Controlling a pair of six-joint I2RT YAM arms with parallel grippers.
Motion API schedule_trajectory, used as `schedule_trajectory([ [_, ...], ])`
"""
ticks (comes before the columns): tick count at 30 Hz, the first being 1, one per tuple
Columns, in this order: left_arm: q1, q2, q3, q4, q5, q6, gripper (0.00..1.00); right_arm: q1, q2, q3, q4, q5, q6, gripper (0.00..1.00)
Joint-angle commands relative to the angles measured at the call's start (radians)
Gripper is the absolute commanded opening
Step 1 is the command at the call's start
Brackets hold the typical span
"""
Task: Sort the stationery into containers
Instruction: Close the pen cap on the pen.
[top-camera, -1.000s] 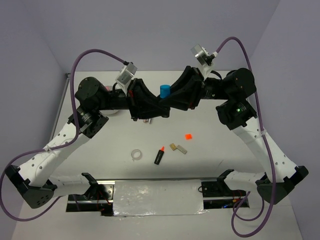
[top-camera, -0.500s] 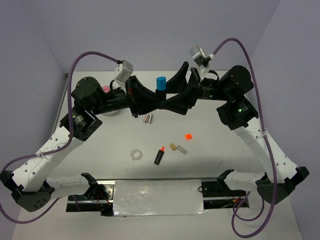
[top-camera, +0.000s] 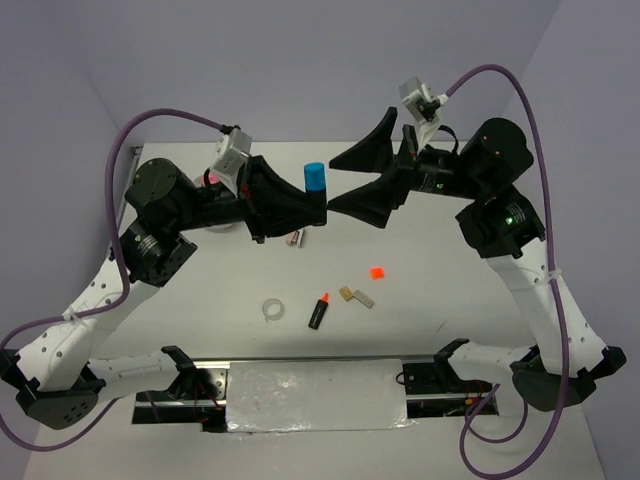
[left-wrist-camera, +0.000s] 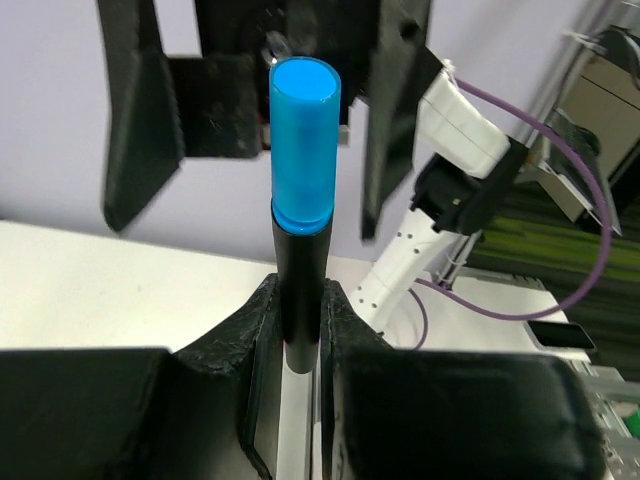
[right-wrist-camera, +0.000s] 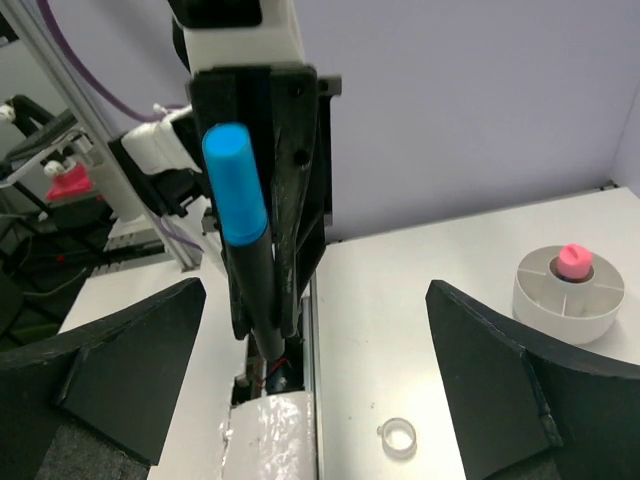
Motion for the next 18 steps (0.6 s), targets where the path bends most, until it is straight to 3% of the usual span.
schedule_trajectory([
  [1, 0.003, -0.015, -0.024, 0.091, 0.101, -0.005, 0.0, -0.021, -0.015, 0.08, 0.047, -0.001, 0.075, 1.0],
  [4, 0.003, -0.018, -0.062, 0.104, 0.106, -0.014, 0.0, -0.021, 0.024, 0.157, 0.038, -0.039, 0.149, 0.96],
  [9, 0.003, -0.021, -0.091, 0.107, 0.096, -0.017, 0.0, -0.021, 0.03, 0.145, 0.144, -0.084, 0.225, 0.91],
  [12, 0.003, -0.021, -0.1, 0.107, 0.096, -0.02, 0.0, -0.021, 0.045, 0.125, 0.204, -0.107, 0.282, 0.72],
  [13, 0.003, -0.022, -0.102, 0.11, 0.096, -0.02, 0.0, -0.019, 0.048, 0.12, 0.207, -0.108, 0.297, 0.59],
  [18, 0.003, -0.015, -0.1, 0.105, 0.109, -0.026, 0.0, -0.018, 0.044, 0.092, 0.187, -0.082, 0.264, 0.63],
])
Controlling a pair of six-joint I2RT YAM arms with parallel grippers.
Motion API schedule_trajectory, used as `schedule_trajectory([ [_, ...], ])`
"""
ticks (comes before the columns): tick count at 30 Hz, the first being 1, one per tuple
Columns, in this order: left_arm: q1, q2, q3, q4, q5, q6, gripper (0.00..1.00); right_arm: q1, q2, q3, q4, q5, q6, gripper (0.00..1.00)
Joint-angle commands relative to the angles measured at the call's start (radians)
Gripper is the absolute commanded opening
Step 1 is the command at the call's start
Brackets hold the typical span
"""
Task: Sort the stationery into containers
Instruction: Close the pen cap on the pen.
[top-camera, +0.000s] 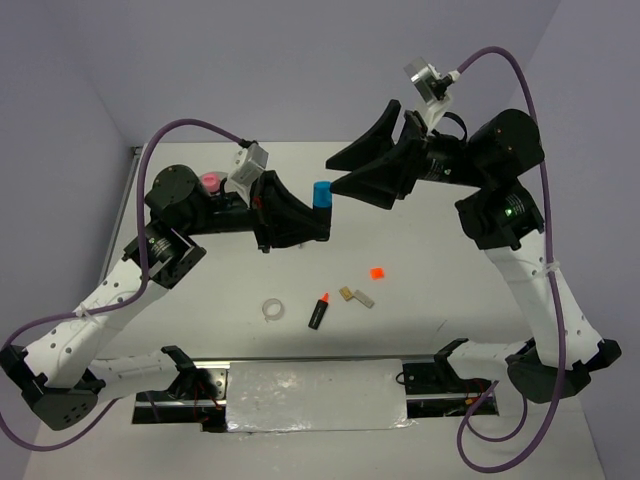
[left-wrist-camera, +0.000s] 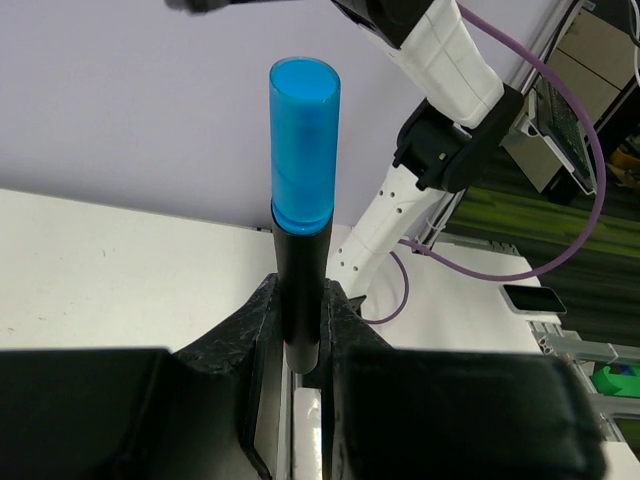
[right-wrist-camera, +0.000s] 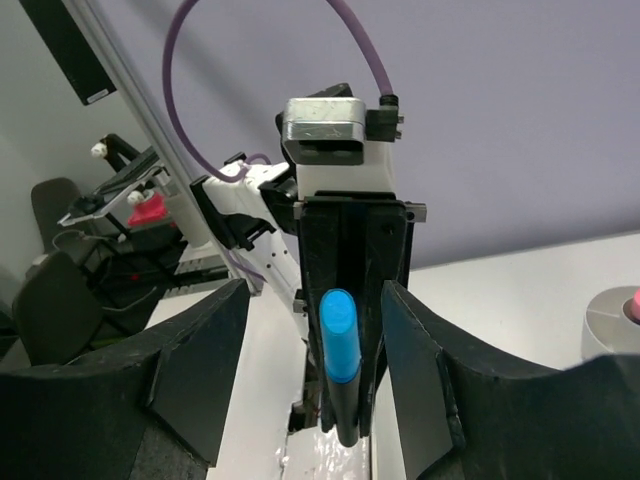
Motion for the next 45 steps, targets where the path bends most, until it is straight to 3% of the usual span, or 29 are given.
schedule_trajectory([
  [1, 0.003, -0.003, 0.01, 0.069, 0.036, -0.02, 0.0, 0.001, -0.007, -0.014, 0.045, -0.005, 0.009, 0.63],
  [20, 0.003, 0.02, 0.01, 0.083, 0.038, -0.024, 0.0, 0.047, 0.014, -0.062, 0.025, 0.005, -0.069, 0.38],
  [25, 0.001, 0.029, 0.019, 0.075, 0.027, -0.015, 0.0, 0.055, 0.019, -0.071, 0.024, 0.005, -0.078, 0.25],
  [31, 0.004, 0.048, 0.045, 0.066, 0.009, -0.013, 0.0, 0.055, 0.019, -0.095, 0.035, -0.002, -0.081, 0.22],
  [35, 0.016, 0.055, 0.057, 0.083, -0.007, -0.027, 0.0, 0.056, 0.012, -0.12, 0.026, 0.0, -0.092, 0.15],
  [36, 0.019, 0.057, 0.065, 0.084, -0.008, -0.03, 0.0, 0.056, 0.008, -0.124, 0.022, 0.001, -0.097, 0.1],
  [45, 0.078, 0.049, 0.083, 0.086, -0.073, -0.056, 0.0, 0.056, -0.011, -0.138, -0.071, -0.002, -0.175, 0.05],
])
